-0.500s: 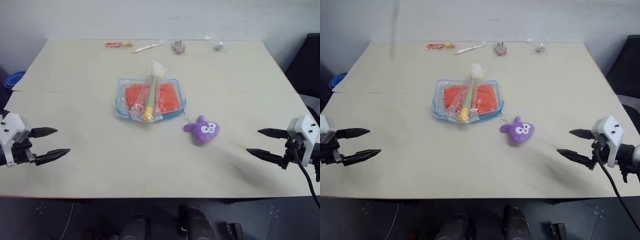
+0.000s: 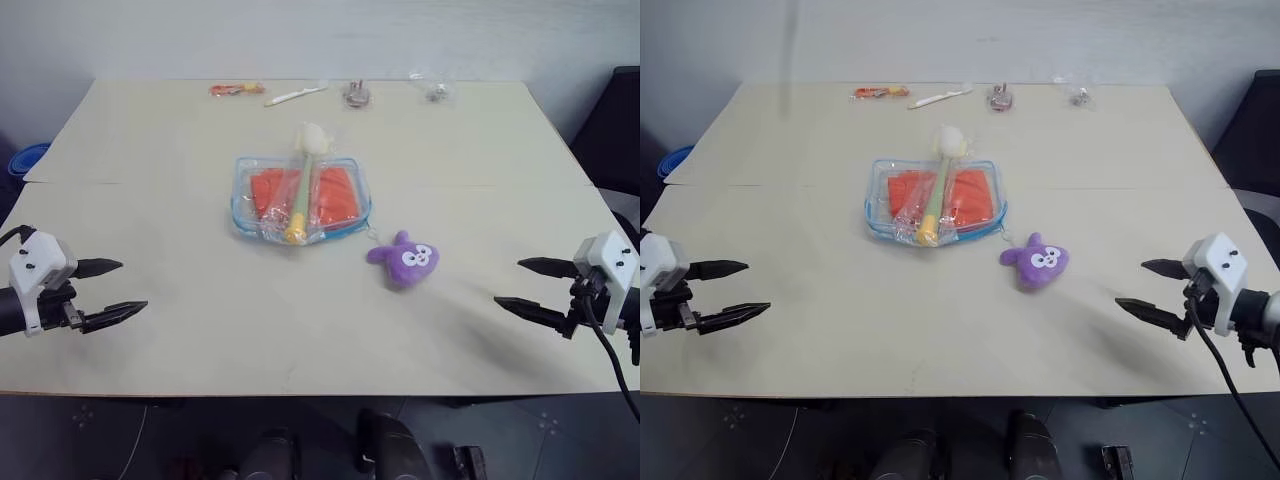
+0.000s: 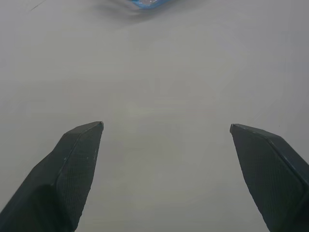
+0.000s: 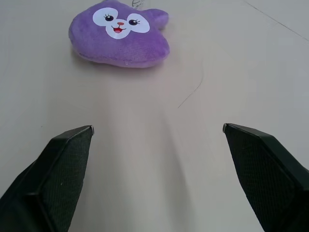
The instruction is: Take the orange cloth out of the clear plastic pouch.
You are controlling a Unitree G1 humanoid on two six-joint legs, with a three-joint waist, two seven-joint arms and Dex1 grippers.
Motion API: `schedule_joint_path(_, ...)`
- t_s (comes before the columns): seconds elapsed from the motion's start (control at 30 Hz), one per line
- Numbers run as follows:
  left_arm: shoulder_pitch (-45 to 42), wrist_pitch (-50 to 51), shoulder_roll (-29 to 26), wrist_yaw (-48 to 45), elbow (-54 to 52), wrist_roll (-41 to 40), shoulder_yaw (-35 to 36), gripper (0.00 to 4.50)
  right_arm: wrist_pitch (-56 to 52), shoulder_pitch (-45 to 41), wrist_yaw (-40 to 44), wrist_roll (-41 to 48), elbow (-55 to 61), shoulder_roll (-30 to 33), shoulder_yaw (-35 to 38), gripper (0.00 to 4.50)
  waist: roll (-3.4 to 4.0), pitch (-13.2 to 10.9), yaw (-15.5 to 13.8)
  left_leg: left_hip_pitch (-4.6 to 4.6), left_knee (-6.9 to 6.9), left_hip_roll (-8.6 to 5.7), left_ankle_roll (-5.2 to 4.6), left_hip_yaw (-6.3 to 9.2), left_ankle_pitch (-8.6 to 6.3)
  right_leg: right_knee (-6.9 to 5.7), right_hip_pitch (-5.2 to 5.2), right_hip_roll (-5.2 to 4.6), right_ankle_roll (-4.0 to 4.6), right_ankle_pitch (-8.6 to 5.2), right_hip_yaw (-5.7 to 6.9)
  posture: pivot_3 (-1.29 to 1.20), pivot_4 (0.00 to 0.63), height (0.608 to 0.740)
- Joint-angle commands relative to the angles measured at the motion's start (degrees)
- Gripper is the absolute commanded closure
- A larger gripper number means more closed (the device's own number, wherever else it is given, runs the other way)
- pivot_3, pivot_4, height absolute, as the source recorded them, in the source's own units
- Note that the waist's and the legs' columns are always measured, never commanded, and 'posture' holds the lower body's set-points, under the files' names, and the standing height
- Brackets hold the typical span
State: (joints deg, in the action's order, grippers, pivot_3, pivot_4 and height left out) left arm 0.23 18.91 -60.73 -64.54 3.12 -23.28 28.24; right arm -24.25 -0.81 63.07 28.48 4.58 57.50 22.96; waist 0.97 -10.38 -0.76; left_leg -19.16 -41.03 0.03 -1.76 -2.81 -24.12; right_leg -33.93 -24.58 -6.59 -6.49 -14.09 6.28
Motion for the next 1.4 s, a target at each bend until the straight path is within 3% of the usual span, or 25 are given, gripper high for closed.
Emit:
schedule_joint_path(0.03, -1.2, 1.5, -0.5, -0.1, 0.2, -1.4, 1.4, 0.03, -1.2, 0.3, -0.2, 1.7, 2.2, 0.1, 2.7, 0.00, 0.00, 0.0, 0.0, 0.00, -0.01, 0.00, 0.00, 0.00, 0.00, 0.00, 0.00, 0.00, 0.00, 0.00, 0.00, 0.00, 0.150, 0.740)
schedule_joint_path(0.5, -2.9, 3.7, 0.2, 2.1, -2.8, -1.9, 0.9, 0.03, -3.4, 0.5, -2.5, 4.1, 6.1, -1.3, 3.0, 0.00, 0.00, 0.0, -0.1, 0.00, -0.03, -0.01, 0.00, 0.00, 0.00, -0.03, 0.00, 0.00, 0.00, 0.00, 0.00, 0.00, 0.150, 0.740)
schedule_joint_path(0.57, -5.6, 8.5, 1.1, 6.2, -5.9, -3.4, 0.2, 0.03, -3.7, 1.1, -3.7, 4.2, 8.9, -2.1, 3.0, 0.00, 0.00, 0.0, -0.3, 0.00, -0.03, 0.00, 0.00, 0.01, 0.00, -0.03, 0.00, 0.00, 0.00, 0.00, 0.00, 0.00, 0.150, 0.740)
schedule_joint_path(0.67, -13.7, 24.0, 3.4, 14.7, -12.9, -9.1, -3.2, 0.03, -6.0, 0.7, -7.3, 6.2, 15.4, -4.0, 2.4, 0.00, -0.02, 0.0, -0.7, -0.04, -0.16, -0.02, 0.00, 0.09, 0.00, -0.11, 0.03, -0.01, -0.03, 0.02, -0.01, 0.00, 0.150, 0.740)
schedule_joint_path(0.83, -33.6, 48.9, 10.2, 30.4, -21.5, -11.1, -15.6, 0.03, -12.2, -1.8, -15.6, 12.8, 28.1, -8.3, 0.1, 0.00, -0.05, 0.0, -0.9, -0.04, -0.29, -0.15, -0.01, 0.21, 0.01, -0.17, 0.11, -0.06, -0.12, 0.07, -0.11, 0.00, 0.150, 0.740)
schedule_joint_path(0.9, -43.9, 58.0, 17.1, 37.6, -18.5, -9.0, -19.7, 0.03, -14.1, -3.5, -19.3, 15.3, 32.6, -10.1, -1.8, 0.00, -0.12, 0.0, -0.9, -0.04, -0.31, -0.28, -0.01, 0.22, 0.01, -0.20, 0.13, -0.03, -0.13, 0.07, -0.09, 0.00, 0.150, 0.740)
schedule_joint_path(1.03, -57.6, 64.6, 29.0, 46.7, -9.7, -3.4, -25.2, 0.03, -16.2, -6.6, -24.0, 16.7, 37.4, -11.8, -5.5, 0.00, -0.19, 0.0, -0.8, -0.05, -0.35, -0.42, 0.01, 0.19, 0.02, -0.20, 0.14, 0.06, -0.13, 0.07, -0.07, 0.00, 0.150, 0.740)
schedule_joint_path(1.23, -66.8, 56.2, 37.8, 51.2, 11.2, 3.9, -29.2, 0.03, -16.6, -9.4, -26.7, 16.4, 40.0, -10.9, -7.3, 0.00, -0.20, 0.0, -0.5, -0.03, -0.14, -0.35, 0.12, 0.04, 0.08, -0.08, 0.03, 0.20, -0.13, 0.07, -0.10, 0.00, 0.150, 0.740)
schedule_joint_path(1.4, -70.5, 49.5, 42.3, 49.7, 23.6, 7.1, -31.3, 0.03, -17.3, -11.7, -28.7, 16.6, 40.9, -10.3, -6.7, 0.00, -0.24, 0.0, -0.8, -0.07, -0.16, -0.34, 0.19, -0.31, 0.12, -0.08, 0.04, 0.21, -0.13, 0.07, -0.03, 0.00, 0.150, 0.740)
